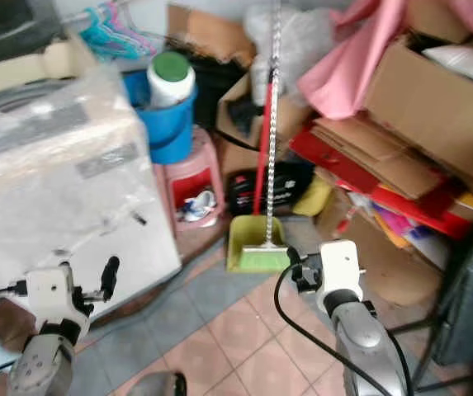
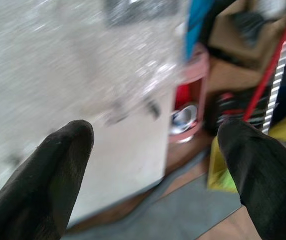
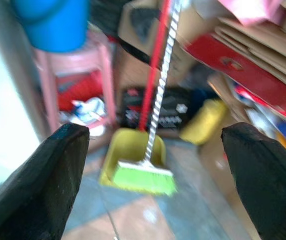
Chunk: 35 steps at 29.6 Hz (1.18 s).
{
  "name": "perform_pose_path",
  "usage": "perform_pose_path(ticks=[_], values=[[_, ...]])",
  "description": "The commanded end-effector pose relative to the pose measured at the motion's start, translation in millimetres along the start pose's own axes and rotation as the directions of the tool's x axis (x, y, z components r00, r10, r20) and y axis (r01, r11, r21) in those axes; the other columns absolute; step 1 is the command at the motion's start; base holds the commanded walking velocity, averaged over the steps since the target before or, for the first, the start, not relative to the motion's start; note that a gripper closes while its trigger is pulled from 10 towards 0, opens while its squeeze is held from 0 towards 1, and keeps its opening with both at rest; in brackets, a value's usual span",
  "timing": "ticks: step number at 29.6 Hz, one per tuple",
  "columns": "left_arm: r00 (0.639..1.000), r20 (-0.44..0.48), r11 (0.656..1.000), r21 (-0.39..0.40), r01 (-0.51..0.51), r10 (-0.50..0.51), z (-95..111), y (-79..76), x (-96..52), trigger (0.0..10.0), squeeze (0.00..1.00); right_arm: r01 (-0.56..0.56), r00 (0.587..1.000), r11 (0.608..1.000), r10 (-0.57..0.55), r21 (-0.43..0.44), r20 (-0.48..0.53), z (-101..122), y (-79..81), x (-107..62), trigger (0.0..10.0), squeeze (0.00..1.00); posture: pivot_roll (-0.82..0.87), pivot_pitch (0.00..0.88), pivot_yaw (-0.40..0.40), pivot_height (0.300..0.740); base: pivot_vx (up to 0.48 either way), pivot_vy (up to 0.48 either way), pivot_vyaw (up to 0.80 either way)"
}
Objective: Clothes washing
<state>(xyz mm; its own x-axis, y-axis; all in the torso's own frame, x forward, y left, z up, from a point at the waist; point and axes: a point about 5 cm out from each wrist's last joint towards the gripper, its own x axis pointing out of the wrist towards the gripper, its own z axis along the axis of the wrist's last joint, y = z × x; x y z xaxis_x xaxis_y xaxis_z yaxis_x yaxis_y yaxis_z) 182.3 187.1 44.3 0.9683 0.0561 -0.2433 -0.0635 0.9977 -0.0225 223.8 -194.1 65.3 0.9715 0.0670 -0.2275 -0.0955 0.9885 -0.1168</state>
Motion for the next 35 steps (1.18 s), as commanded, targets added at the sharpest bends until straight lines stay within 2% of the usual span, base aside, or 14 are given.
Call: perform_pose_path(ticks=[1, 6, 7, 8, 9, 10, 13, 16, 17, 31, 32, 33, 34, 35], values=[[1.000, -0.003, 1.000, 0.009, 0.010, -0.010, 2, -1.4, 1.6, 10.0, 0.00, 0.026, 0.999, 1.000, -0.026, 0.011, 0.024, 6, -3.0, -1.5, 10.0, 0.00, -0.05, 0.000, 0.061, 0.740, 0.000, 0.000, 0.79], [1.000, -0.005, 1.000, -0.015, 0.003, -0.003, 3, 2.3, 4.5, 10.0, 0.00, 0.031, 0.997, 1.000, -0.031, 0.006, 0.068, 16, -3.1, -2.2, 10.0, 0.00, -0.07, 0.000, 0.070, 0.740, 0.000, 0.000, 0.80], [1.000, 0.001, 1.000, -0.027, 0.007, -0.007, 4, 3.2, 4.7, 10.0, 0.48, 0.041, 0.997, 0.999, -0.042, 0.011, 0.068, 16, -4.1, -2.6, 10.0, 0.00, -0.07, 0.000, 0.074, 0.740, 0.000, 0.000, 0.79], [1.000, 0.006, 0.999, -0.035, 0.011, -0.011, 5, 3.8, 4.6, 10.0, 0.48, 0.048, 0.997, 0.999, -0.049, 0.014, 0.068, 16, -4.8, -3.0, 10.0, 0.00, -0.07, 0.000, 0.074, 0.740, 0.000, 0.000, 0.79], [1.000, 0.008, 0.999, -0.041, 0.013, -0.013, 5, 4.1, 4.5, 10.0, 1.00, 0.052, 0.996, 0.999, -0.053, 0.015, 0.067, 16, -5.1, -3.3, 10.0, 0.80, -0.07, 0.000, 0.074, 0.740, 0.000, 0.000, 0.79], [1.000, 0.006, 1.000, -0.025, 0.000, 0.000, 5, 6.0, 5.0, 10.0, 1.00, 0.062, 0.996, 0.998, -0.064, 0.032, 0.066, 15, -5.9, -4.1, 10.0, 1.00, -0.07, 0.000, 0.080, 0.740, 0.000, 0.000, 0.79], [1.000, 0.002, 1.000, -0.020, -0.004, 0.004, 6, 6.4, 7.1, 10.0, 1.00, 0.064, 0.995, 0.997, -0.067, 0.045, 0.067, 15, -5.6, -5.0, 10.0, 1.00, -0.08, 0.000, 0.084, 0.740, 0.000, 0.000, 0.79], [1.000, 0.003, 1.000, 0.024, -0.017, 0.017, 8, 6.0, 10.7, 10.0, 1.00, 0.059, 0.995, 0.997, -0.063, 0.052, 0.072, 17, -3.6, -4.4, 10.0, 1.00, -0.08, 0.000, 0.089, 0.740, 0.000, 0.000, 0.80], [1.000, 0.002, 1.000, 0.021, -0.012, 0.012, 9, 5.0, 11.8, 10.0, 0.00, 0.052, 0.996, 0.997, -0.056, 0.055, 0.076, 18, -2.4, -3.8, 10.0, 1.00, -0.08, 0.000, 0.089, 0.740, 0.000, 0.000, 0.80], [0.999, -0.021, 0.998, -0.061, 0.035, -0.036, 9, -10.1, 22.2, 10.0, 0.00, -0.029, 0.995, 0.995, 0.019, 0.095, 0.101, 23, 13.3, -0.6, 10.0, 1.00, -0.09, 0.000, 0.106, 0.740, 0.000, 0.000, 0.80], [0.999, -0.031, 0.996, -0.080, 0.032, -0.035, 8, -9.7, 23.1, 10.0, 0.00, -0.020, 0.994, 0.993, 0.008, 0.115, 0.106, 24, 11.8, 0.8, 10.0, 0.36, -0.10, 0.000, 0.108, 0.740, 0.000, 0.480, 0.79], [0.999, -0.036, 0.996, -0.085, 0.022, -0.025, 8, -8.9, 23.4, 10.0, 0.00, -0.014, 0.993, 0.993, 0.001, 0.116, 0.114, 26, 10.4, 1.2, 10.0, 0.00, -0.10, 0.000, 0.109, 0.740, 0.000, 0.480, 0.71], [0.999, -0.039, 0.996, -0.087, 0.015, -0.019, 7, -8.3, 23.6, 10.0, 0.00, -0.010, 0.993, 0.993, -0.004, 0.117, 0.120, 26, 9.5, 1.4, 10.0, 0.00, -0.10, 0.000, 0.109, 0.740, 0.000, 0.480, 0.71], [0.999, -0.049, 0.995, -0.105, 0.004, -0.009, 6, -7.2, 24.1, 10.0, 0.00, 0.011, 0.994, 0.987, -0.027, 0.157, 0.103, 25, 4.9, 1.7, 10.0, 0.00, -0.10, 0.000, 0.114, 0.740, 0.000, 0.480, 0.00]])
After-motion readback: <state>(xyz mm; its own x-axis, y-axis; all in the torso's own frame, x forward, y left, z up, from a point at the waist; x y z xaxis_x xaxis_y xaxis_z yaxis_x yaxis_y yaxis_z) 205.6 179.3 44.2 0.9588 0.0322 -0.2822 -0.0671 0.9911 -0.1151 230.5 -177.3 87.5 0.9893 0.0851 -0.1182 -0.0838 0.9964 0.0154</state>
